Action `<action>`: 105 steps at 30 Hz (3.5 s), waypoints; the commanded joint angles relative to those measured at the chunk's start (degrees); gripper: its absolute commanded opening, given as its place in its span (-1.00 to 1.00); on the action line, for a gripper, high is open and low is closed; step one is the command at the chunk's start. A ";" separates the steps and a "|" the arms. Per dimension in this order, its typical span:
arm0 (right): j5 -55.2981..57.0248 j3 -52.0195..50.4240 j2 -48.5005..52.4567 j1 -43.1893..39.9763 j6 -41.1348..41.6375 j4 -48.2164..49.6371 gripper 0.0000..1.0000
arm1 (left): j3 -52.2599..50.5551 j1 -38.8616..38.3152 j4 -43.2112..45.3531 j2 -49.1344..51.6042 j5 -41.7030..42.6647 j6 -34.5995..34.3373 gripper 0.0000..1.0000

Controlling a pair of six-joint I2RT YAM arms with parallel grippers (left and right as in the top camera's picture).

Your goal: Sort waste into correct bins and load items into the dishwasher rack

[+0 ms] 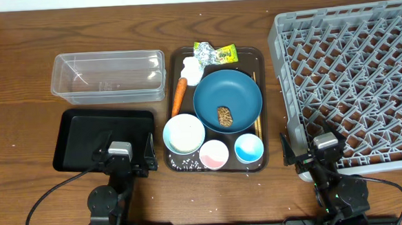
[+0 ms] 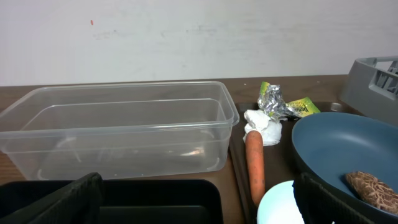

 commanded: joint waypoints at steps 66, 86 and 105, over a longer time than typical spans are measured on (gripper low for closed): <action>-13.29 13.55 2.19 -0.70 10.16 -5.73 0.98 | 6.47 0.17 9.16 0.31 18.91 -11.34 0.96; -18.86 61.77 57.92 -0.70 10.19 -37.64 0.99 | 63.56 0.17 -45.16 55.32 26.49 -11.56 0.96; 0.20 61.77 62.62 -9.60 31.80 -51.87 0.98 | 62.36 -24.28 -55.43 74.38 13.84 -5.05 0.94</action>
